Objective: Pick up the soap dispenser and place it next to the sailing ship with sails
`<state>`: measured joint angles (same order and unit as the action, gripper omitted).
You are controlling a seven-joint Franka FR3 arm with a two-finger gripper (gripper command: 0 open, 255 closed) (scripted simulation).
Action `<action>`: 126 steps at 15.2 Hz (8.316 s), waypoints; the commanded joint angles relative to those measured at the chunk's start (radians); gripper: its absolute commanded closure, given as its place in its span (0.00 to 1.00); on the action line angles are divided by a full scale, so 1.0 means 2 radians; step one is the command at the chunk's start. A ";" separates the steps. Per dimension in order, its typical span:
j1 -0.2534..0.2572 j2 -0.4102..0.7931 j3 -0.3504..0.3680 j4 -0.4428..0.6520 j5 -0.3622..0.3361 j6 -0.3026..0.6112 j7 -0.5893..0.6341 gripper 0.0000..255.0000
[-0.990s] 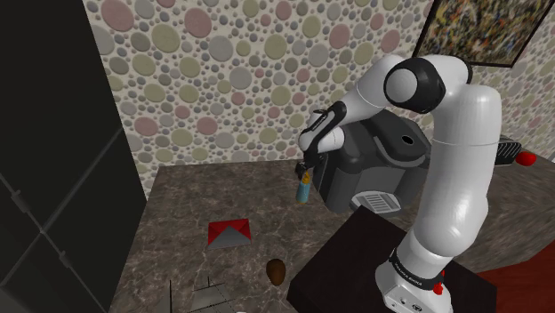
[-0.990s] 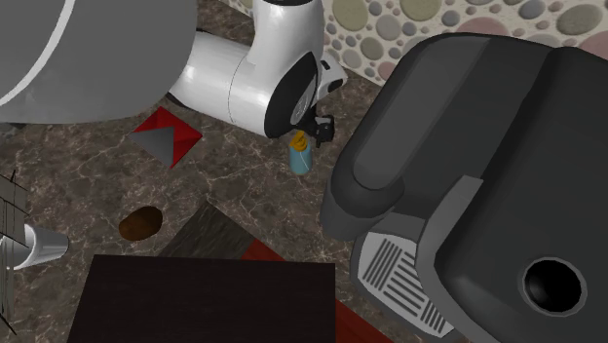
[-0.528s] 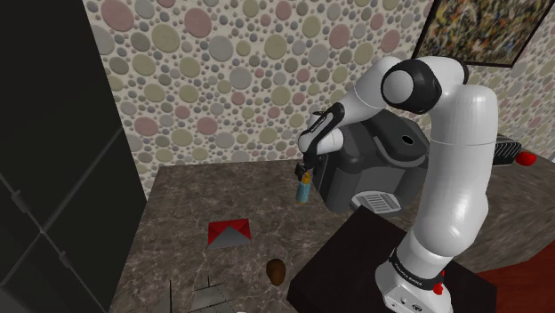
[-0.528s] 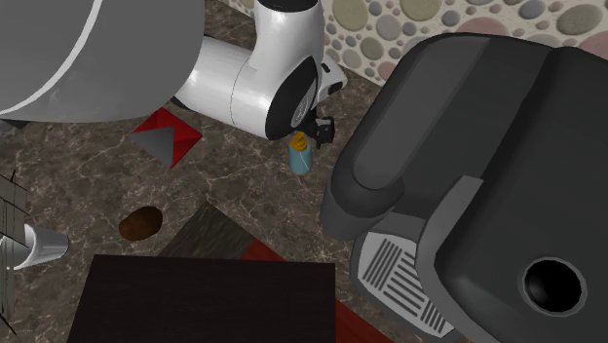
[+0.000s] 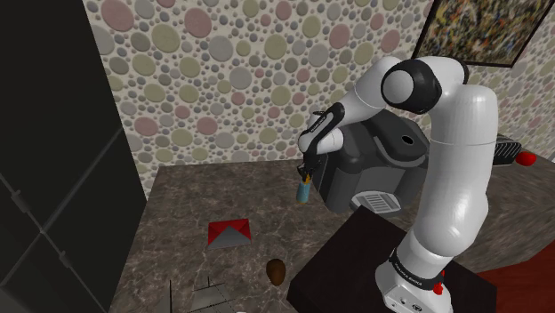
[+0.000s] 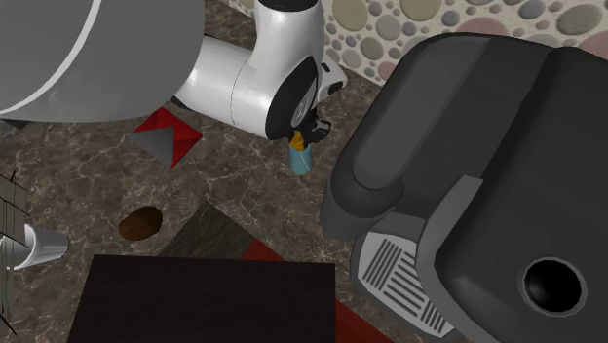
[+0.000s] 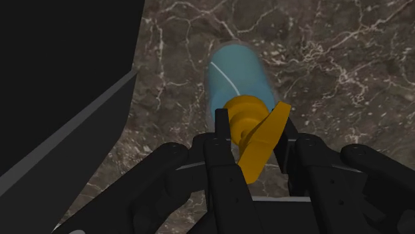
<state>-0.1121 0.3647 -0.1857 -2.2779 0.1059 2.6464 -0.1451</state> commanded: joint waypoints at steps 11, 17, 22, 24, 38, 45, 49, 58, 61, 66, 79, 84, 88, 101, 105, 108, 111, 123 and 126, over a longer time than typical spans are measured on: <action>0.008 -0.048 -0.011 -0.002 -0.018 -0.046 0.012 1.00; 0.012 -0.082 -0.016 0.002 -0.030 -0.082 0.020 1.00; 0.014 -0.108 -0.019 0.008 -0.040 -0.114 0.027 1.00; 0.014 -0.118 -0.019 0.011 -0.043 -0.126 0.029 1.00; 0.016 -0.175 -0.021 0.045 -0.061 -0.217 0.040 1.00; 0.017 -0.197 -0.020 0.071 -0.066 -0.263 0.043 1.00; 0.017 -0.206 -0.020 0.087 -0.068 -0.289 0.045 1.00; 0.057 -0.228 0.027 0.071 -0.069 -0.297 0.133 1.00; 0.074 -0.229 0.048 0.070 -0.068 -0.297 0.169 1.00; 0.103 -0.221 0.081 0.080 -0.064 -0.300 0.229 1.00; 0.177 -0.145 0.158 0.173 -0.069 -0.321 0.382 1.00; 0.207 -0.097 0.181 0.236 -0.079 -0.338 0.437 1.00; 0.234 -0.050 0.195 0.300 -0.091 -0.357 0.480 1.00; 0.257 0.006 0.200 0.311 -0.107 -0.315 0.513 1.00; 0.257 0.015 0.199 0.297 -0.109 -0.292 0.515 1.00; 0.258 0.023 0.198 0.288 -0.112 -0.275 0.517 1.00; 0.258 0.032 0.197 0.280 -0.114 -0.258 0.519 1.00; 0.262 0.073 0.190 0.258 -0.126 -0.195 0.527 1.00; 0.263 0.086 0.188 0.255 -0.130 -0.181 0.529 1.00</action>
<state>0.4130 0.5271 0.1920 -1.7677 -0.1509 2.2758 0.9113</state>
